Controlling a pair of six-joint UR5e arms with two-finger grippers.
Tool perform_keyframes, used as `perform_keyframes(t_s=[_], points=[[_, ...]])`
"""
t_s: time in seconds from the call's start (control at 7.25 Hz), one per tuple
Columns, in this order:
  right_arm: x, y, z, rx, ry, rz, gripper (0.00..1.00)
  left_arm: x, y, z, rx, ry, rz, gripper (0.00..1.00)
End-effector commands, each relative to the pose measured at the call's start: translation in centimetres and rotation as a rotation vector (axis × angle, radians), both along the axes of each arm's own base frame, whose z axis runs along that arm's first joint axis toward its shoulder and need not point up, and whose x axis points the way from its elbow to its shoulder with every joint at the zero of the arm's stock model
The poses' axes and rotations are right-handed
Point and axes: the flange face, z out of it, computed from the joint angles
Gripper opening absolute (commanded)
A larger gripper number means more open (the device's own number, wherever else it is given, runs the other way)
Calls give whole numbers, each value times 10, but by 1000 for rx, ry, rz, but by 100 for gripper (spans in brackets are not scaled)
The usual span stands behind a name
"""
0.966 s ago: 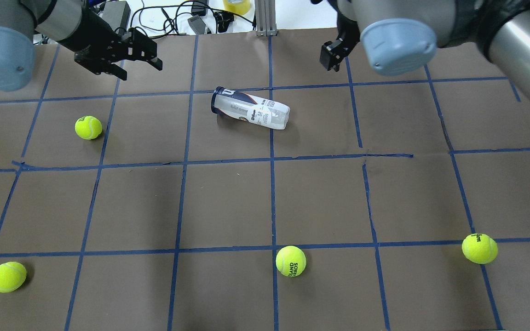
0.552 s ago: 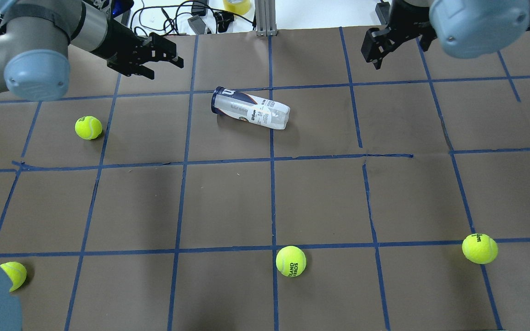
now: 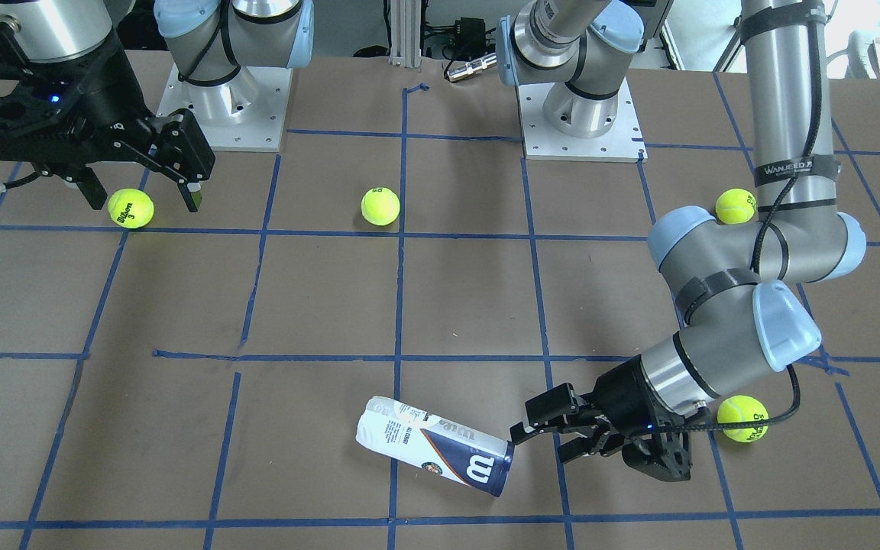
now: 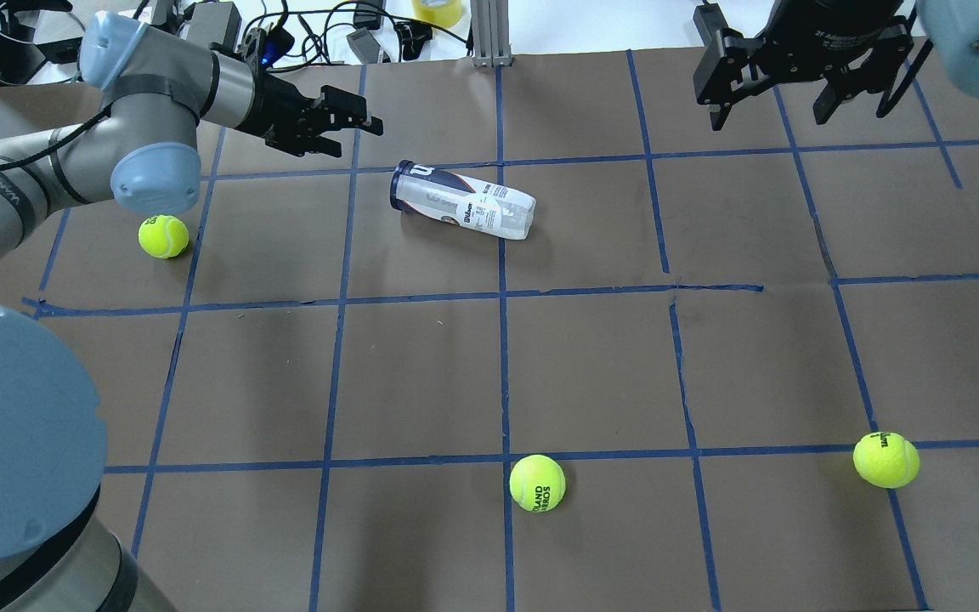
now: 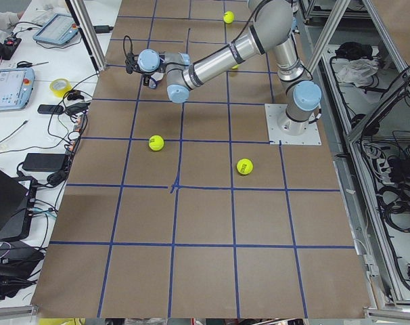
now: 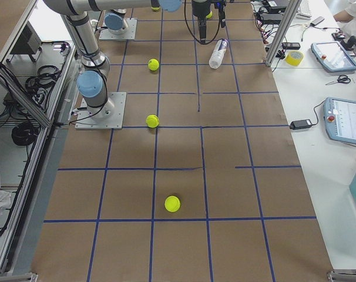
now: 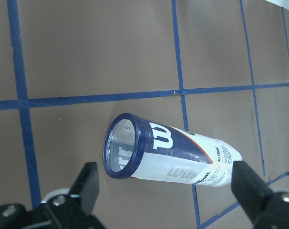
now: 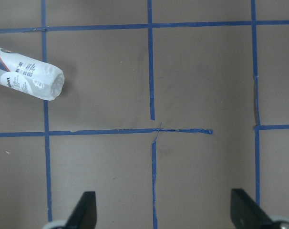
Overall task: Lift up tennis ball bucket
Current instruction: 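Raise the right arm back while the left gripper reaches toward the can's lid end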
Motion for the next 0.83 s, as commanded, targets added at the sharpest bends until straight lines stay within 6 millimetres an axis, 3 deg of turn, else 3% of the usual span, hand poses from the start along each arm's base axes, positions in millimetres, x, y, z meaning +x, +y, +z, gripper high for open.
perform_keyframes(t_s=[0.0,0.69], points=[[3,4,-2,8,-16,1,100,-21,0,-29,45,14,-26,100],[2,4,-9,21,-16,-2,100,-28,-17,-56,24,62,-7,100]])
